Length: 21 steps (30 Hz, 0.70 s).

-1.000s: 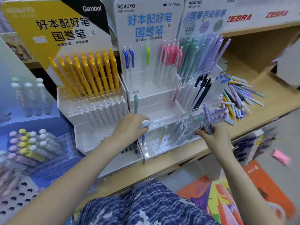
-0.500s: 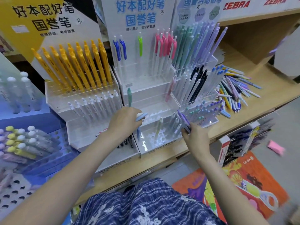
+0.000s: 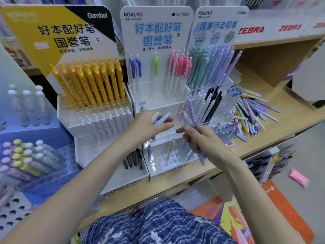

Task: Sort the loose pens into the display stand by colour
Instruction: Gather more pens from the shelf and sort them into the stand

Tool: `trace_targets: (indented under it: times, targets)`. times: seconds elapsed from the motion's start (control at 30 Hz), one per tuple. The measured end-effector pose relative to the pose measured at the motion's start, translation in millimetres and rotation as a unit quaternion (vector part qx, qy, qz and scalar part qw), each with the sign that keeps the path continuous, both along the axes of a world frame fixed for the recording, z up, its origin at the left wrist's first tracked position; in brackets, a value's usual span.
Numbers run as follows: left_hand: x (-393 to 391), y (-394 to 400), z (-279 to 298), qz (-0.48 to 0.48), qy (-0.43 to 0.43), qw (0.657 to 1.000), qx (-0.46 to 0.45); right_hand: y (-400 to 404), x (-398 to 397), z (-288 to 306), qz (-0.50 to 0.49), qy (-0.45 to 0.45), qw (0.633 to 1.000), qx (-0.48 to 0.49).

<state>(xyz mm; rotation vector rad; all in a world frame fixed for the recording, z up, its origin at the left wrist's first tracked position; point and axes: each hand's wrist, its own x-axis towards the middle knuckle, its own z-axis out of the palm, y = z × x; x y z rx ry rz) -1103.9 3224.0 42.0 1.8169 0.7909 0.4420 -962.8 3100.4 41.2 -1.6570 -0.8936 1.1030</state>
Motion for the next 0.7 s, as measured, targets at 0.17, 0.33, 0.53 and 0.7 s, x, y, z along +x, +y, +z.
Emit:
trace_targets:
  times: [0.17,0.33,0.53,0.7]
  targets:
    - [-2,-2,25,0.044,-0.067,0.994,-0.071,12,-5,16,0.077,0.156,0.985,0.012]
    - [-5,1,32,0.081,-0.078,0.99,-0.084,22,-5,23,0.133,0.094,0.986,0.017]
    - [-12,6,44,0.032,-0.071,0.994,-0.08,28,6,29,0.115,-0.005,0.993,0.031]
    - [-3,7,34,-0.016,-0.029,0.999,-0.007,18,13,35,0.091,-0.073,0.993,0.025]
